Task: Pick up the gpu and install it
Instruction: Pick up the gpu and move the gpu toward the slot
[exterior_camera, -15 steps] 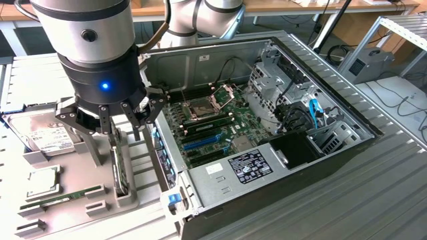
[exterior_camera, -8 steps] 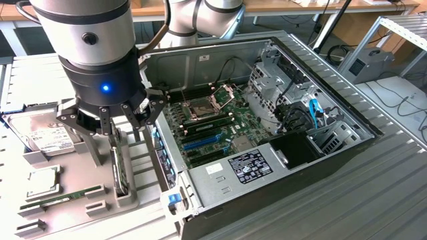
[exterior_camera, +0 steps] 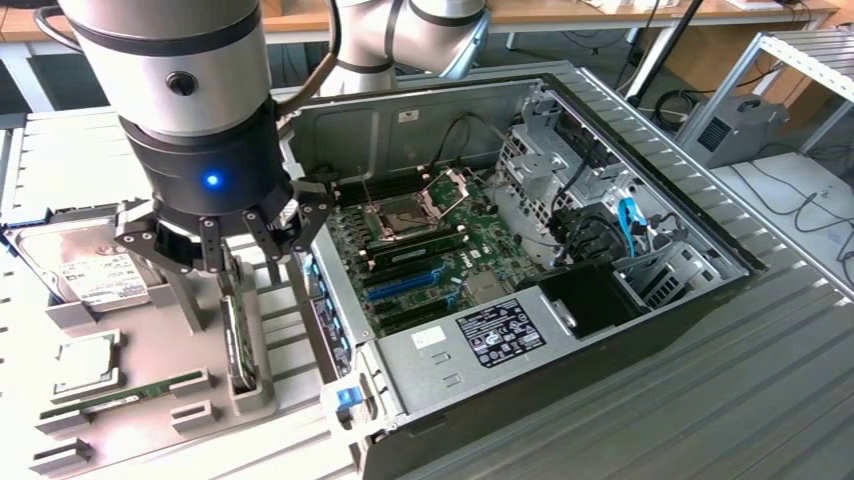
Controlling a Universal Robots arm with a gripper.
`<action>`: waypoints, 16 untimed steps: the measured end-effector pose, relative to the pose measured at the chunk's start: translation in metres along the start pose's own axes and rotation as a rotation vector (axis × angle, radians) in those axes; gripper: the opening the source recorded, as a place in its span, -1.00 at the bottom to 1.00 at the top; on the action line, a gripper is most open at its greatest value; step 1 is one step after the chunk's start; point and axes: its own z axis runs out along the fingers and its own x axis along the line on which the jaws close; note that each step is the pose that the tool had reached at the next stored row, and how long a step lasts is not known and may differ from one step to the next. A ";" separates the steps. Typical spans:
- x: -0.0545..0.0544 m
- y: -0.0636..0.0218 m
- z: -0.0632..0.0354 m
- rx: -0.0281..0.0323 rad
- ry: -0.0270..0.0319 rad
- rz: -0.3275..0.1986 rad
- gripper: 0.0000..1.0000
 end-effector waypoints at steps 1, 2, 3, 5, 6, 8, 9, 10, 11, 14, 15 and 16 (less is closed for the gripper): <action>0.000 0.0000 0.0003 0.0000 0.0000 0.000 -0.15; 0.000 0.0000 0.0006 0.0000 0.0000 0.000 -0.15; 0.000 -0.0001 0.0009 0.0000 0.0000 0.000 -0.15; 0.000 -0.0001 0.0016 0.0000 0.0000 0.000 -0.15; 0.000 -0.0001 0.0020 0.0000 0.0000 0.000 -0.15; 0.000 -0.0001 0.0027 0.0000 0.0000 0.000 -0.15; 0.000 -0.0001 0.0031 0.0000 0.0000 0.000 -0.15; 0.000 -0.0002 0.0034 0.0000 0.0000 0.000 -0.15; 0.000 -0.0002 0.0037 0.0000 0.0000 0.000 -0.15; 0.000 -0.0002 0.0047 0.0000 0.0000 0.000 -0.15; 0.000 -0.0002 0.0050 0.0000 0.0000 0.000 -0.15; 0.000 -0.0002 0.0055 -0.0001 -0.0001 0.000 -0.15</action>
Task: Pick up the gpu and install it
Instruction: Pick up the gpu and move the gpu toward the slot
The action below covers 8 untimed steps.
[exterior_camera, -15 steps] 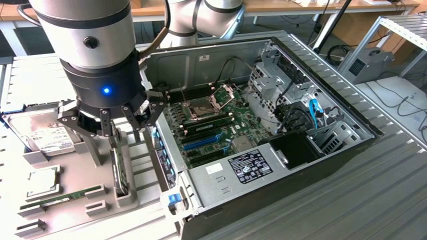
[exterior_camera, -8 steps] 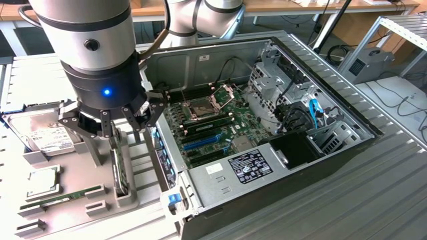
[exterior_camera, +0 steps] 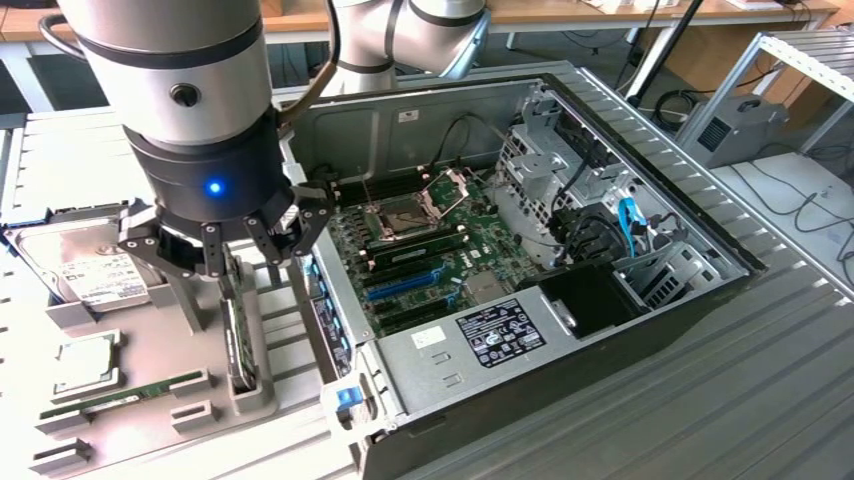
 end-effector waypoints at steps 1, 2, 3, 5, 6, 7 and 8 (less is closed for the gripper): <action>0.000 0.0000 0.0004 0.0000 0.0000 0.000 -0.15; 0.000 0.0000 0.0009 0.0001 0.0000 0.000 -0.15; 0.000 -0.0001 0.0013 0.0001 0.0001 0.000 -0.15; 0.000 -0.0001 0.0022 0.0000 0.0001 0.000 -0.15; 0.000 -0.0001 0.0026 0.0000 0.0000 0.000 -0.15; 0.000 -0.0001 0.0029 0.0000 0.0000 0.000 -0.15; 0.000 -0.0002 0.0033 0.0000 0.0000 0.000 -0.15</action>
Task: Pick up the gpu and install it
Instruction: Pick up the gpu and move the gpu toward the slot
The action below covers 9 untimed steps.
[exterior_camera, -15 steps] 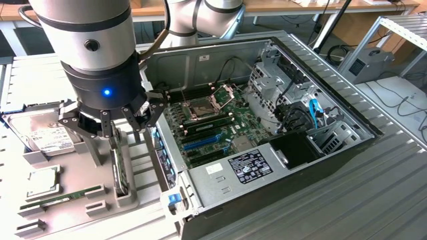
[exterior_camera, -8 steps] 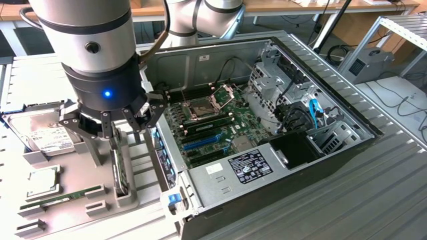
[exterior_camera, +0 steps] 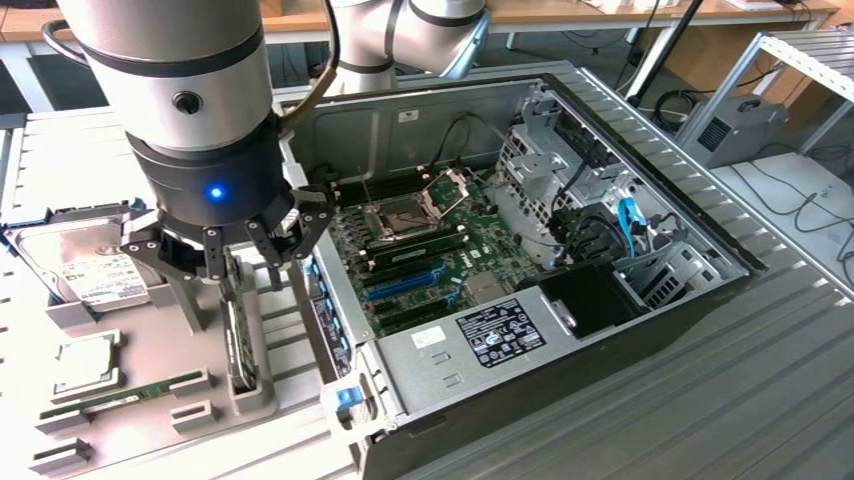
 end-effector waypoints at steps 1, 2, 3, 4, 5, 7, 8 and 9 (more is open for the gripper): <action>0.000 0.0000 0.0004 -0.0001 0.0000 0.000 -0.15; 0.000 0.0000 0.0008 0.0000 0.0000 0.000 -0.15; 0.000 0.0000 0.0011 0.0000 0.0000 0.000 -0.15; 0.000 -0.0001 0.0015 0.0000 0.0000 0.000 -0.15; 0.000 -0.0001 0.0020 0.0000 0.0000 0.000 -0.15; 0.000 -0.0001 0.0028 0.0000 0.0000 0.000 -0.15; 0.000 -0.0001 0.0031 0.0000 0.0000 0.000 -0.15; 0.000 -0.0002 0.0036 0.0000 0.0000 0.000 -0.15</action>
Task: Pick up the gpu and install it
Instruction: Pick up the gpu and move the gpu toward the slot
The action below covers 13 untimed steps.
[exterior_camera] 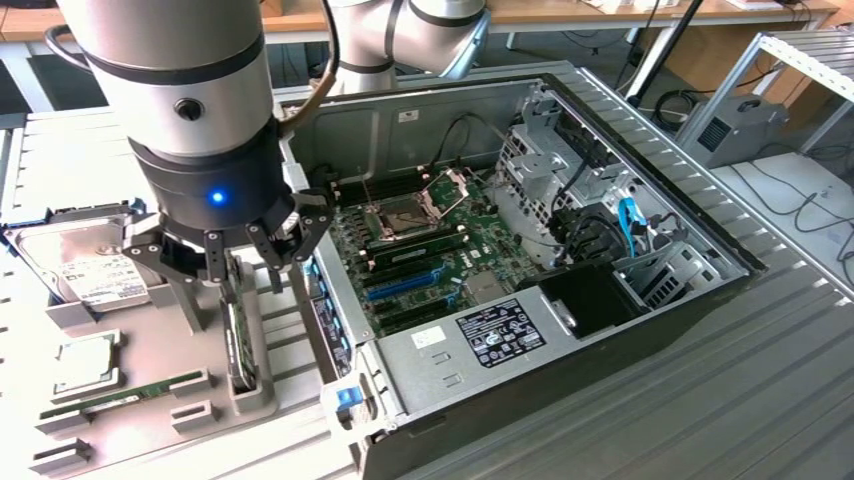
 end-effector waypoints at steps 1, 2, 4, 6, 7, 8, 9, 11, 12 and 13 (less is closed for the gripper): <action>0.000 0.0000 0.0004 0.0000 0.0001 0.000 -0.15; 0.000 0.0000 0.0010 0.0000 0.0000 0.000 -0.15; 0.000 -0.0001 0.0018 0.0000 0.0000 0.000 -0.15; 0.000 -0.0001 0.0026 0.0000 0.0000 0.000 -0.15; 0.000 -0.0001 0.0031 0.0000 0.0000 0.000 -0.15; 0.000 -0.0002 0.0035 0.0000 0.0000 0.000 -0.15; 0.000 -0.0002 0.0039 0.0000 0.0000 0.000 -0.15; 0.000 -0.0002 0.0046 0.0000 0.0001 0.000 -0.15; 0.000 -0.0002 0.0053 0.0000 0.0000 0.000 -0.15; 0.000 -0.0003 0.0062 0.0000 0.0000 0.000 -0.15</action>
